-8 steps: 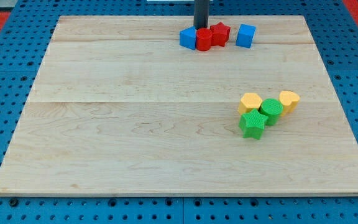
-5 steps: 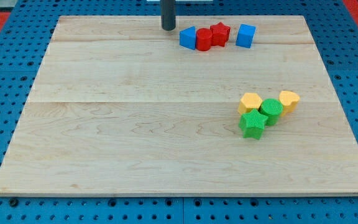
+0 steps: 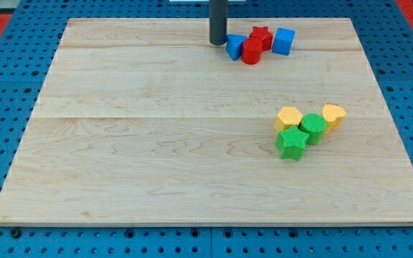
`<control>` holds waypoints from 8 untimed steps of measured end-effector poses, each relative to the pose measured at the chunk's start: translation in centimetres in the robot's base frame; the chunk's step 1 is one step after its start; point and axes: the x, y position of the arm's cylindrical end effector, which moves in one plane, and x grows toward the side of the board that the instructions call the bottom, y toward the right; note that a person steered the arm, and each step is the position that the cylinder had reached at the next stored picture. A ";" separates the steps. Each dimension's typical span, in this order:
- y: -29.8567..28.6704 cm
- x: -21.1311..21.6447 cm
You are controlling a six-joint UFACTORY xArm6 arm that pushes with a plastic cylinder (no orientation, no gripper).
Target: Push the blue triangle into the red circle
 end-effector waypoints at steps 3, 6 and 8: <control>14.5 -5.1; 12.3 -0.4; 20.8 -1.8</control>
